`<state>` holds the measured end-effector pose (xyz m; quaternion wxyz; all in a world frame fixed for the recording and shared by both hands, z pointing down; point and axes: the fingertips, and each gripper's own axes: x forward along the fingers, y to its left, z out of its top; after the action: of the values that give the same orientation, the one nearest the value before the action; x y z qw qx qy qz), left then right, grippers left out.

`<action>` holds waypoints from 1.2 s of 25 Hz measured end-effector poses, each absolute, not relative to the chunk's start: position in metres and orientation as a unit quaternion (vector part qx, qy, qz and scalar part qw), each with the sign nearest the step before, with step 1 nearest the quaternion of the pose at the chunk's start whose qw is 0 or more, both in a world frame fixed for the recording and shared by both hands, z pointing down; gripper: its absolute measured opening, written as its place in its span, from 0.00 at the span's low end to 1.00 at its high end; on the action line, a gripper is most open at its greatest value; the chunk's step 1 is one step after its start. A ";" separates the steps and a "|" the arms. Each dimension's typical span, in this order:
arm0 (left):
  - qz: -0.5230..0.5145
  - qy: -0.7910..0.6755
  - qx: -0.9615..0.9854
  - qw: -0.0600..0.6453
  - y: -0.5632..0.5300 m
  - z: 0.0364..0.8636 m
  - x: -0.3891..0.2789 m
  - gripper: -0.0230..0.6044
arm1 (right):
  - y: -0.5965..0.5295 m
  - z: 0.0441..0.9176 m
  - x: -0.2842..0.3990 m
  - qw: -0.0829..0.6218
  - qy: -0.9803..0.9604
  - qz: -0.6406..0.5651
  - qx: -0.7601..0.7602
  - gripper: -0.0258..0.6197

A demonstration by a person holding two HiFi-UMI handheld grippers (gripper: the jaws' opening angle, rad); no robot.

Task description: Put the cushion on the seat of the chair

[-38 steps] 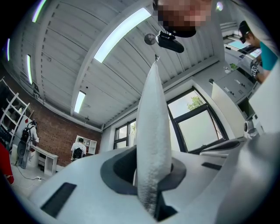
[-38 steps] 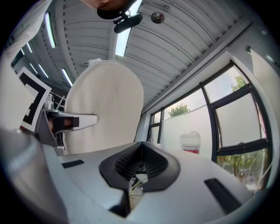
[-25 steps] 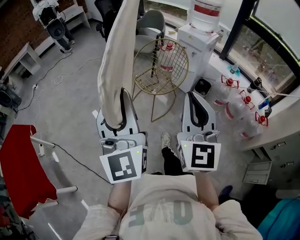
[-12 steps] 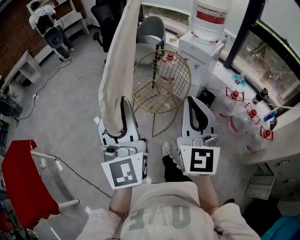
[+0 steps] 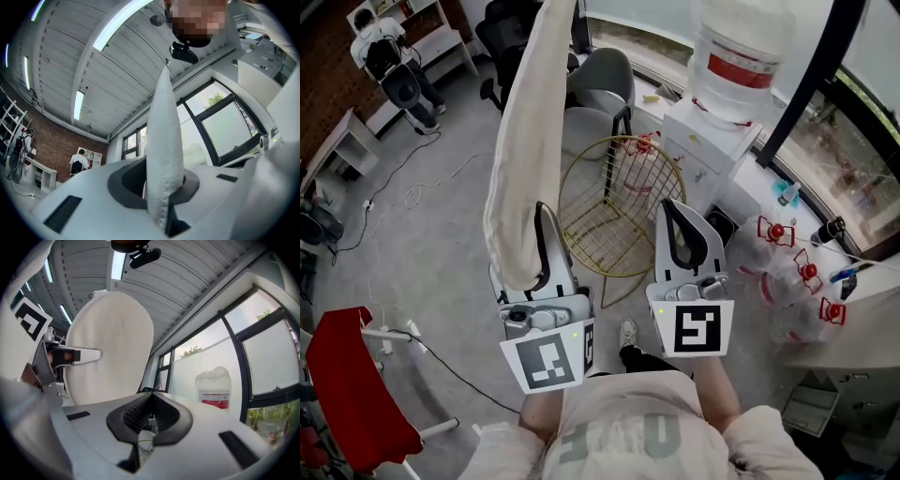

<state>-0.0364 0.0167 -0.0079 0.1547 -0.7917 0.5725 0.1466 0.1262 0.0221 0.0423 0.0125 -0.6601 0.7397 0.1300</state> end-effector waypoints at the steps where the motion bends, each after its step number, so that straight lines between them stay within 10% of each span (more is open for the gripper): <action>1: 0.148 0.574 -0.790 0.156 0.004 -0.008 -0.032 0.12 | 0.008 0.041 0.130 0.013 0.742 0.130 -0.658 0.07; 30: 0.134 0.566 -0.804 0.125 -0.149 0.009 0.001 0.12 | -0.131 0.029 0.148 0.038 0.745 0.130 -0.653 0.07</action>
<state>0.0013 -0.1487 0.0093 0.1246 -0.8041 0.5657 0.1337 0.1480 -0.1312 0.0291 0.0376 -0.6528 0.7453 0.1303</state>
